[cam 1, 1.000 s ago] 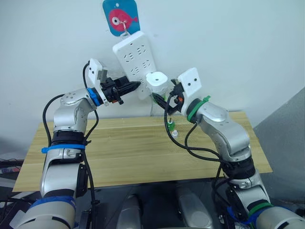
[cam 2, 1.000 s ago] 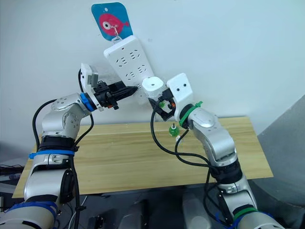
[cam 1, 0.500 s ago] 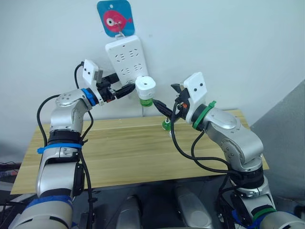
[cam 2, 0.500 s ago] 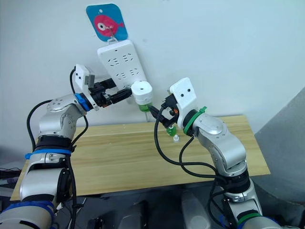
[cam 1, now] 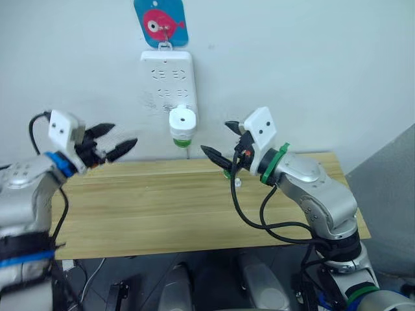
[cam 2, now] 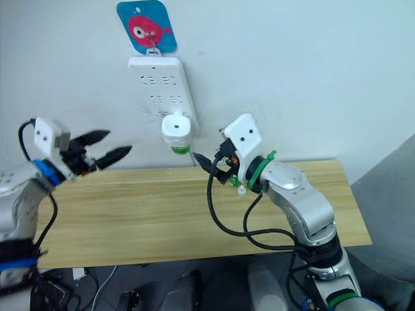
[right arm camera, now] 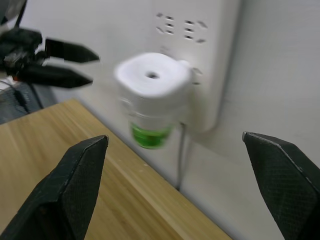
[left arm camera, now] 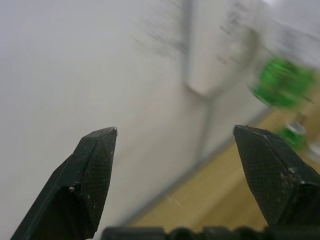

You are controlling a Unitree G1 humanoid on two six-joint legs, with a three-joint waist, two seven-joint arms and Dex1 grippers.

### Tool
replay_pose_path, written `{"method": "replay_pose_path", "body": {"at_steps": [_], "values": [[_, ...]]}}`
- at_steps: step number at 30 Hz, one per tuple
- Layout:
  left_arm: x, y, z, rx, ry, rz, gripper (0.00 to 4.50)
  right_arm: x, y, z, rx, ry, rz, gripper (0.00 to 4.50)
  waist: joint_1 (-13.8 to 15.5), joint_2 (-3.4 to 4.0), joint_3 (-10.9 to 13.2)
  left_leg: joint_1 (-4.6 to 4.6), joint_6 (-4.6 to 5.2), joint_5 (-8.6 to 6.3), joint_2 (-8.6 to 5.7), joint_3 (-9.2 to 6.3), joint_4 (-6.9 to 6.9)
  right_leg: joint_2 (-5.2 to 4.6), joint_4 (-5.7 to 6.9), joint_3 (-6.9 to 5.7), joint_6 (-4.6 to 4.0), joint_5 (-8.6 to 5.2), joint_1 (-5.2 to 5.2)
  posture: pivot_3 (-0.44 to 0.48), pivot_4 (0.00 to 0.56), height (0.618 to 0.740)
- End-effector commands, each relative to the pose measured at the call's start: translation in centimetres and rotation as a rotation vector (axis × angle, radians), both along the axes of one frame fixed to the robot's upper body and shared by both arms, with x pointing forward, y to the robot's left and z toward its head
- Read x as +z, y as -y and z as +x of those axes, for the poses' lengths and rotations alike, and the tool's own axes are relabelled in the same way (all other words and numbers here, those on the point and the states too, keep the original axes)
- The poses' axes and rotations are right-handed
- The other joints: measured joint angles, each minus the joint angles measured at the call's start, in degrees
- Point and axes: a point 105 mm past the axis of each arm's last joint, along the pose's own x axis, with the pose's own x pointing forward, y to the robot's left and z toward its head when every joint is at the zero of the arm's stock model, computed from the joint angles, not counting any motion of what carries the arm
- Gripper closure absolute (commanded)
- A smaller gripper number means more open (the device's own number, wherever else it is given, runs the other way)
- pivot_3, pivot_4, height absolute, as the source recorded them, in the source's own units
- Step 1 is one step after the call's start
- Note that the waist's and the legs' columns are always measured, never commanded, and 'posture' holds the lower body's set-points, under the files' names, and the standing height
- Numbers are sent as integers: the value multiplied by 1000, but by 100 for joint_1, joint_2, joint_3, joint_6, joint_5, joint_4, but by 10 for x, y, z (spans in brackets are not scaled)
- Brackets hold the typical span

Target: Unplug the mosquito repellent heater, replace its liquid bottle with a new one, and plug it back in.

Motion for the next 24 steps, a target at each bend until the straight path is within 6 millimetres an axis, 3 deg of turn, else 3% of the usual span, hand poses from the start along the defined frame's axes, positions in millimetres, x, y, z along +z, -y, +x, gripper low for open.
{"method": "replay_pose_path", "body": {"at_steps": [1, 3, 7, 9, 13, 14, 24], "values": [[18, 19, -28, -71, 57, 37, 447, 12, -7, -14, 75, 62, 30, 169, 55, -7, 1, -2, -1, 0, 1, -1, 1, -1, -2, -1, 0, 0, -1, -61, 212, 736], [15, 29, -39, -95, 50, 52, 439, 10, -9, -17, 104, 64, 25, 582, 159, -8, 1, -1, -2, 1, 2, -3, 3, 0, 0, -4, 0, 0, 0, -48, 211, 736], [17, 44, -50, -102, 57, 23, 439, 7, -13, -20, 135, 72, 11, 2062, 298, -9, 0, 5, -6, 4, 3, -2, 3, 4, 0, -3, 21, -17, 3, -41, 210, 736], [19, 59, -62, -173, 70, 29, 65, 6, -15, -20, 142, 81, 1, 2810, 316, -15, -3, 5, -8, 4, 3, 2, 4, 5, -1, 0, 21, -18, 3, -41, 210, 736], [16, 74, -80, -239, 71, 37, 0, 3, -18, -15, 124, 88, -7, 4264, 334, -17, -4, 4, -8, 4, 4, 10, 2, 3, -7, 4, 12, -12, 2, -26, 205, 736], [16, 76, -83, -244, 70, 31, 0, 3, -18, -14, 119, 87, -3, 4442, 335, -17, -4, 4, -8, 4, 4, 9, 1, 3, -6, 3, 11, -11, 1, -26, 205, 736], [11, 84, -89, -269, 56, 25, 0, 1, -28, 3, 80, 92, -7, 4442, 333, -18, -4, 7, -8, 4, 6, 11, 2, 8, -4, 5, 13, -14, 2, -24, 210, 736]]}}
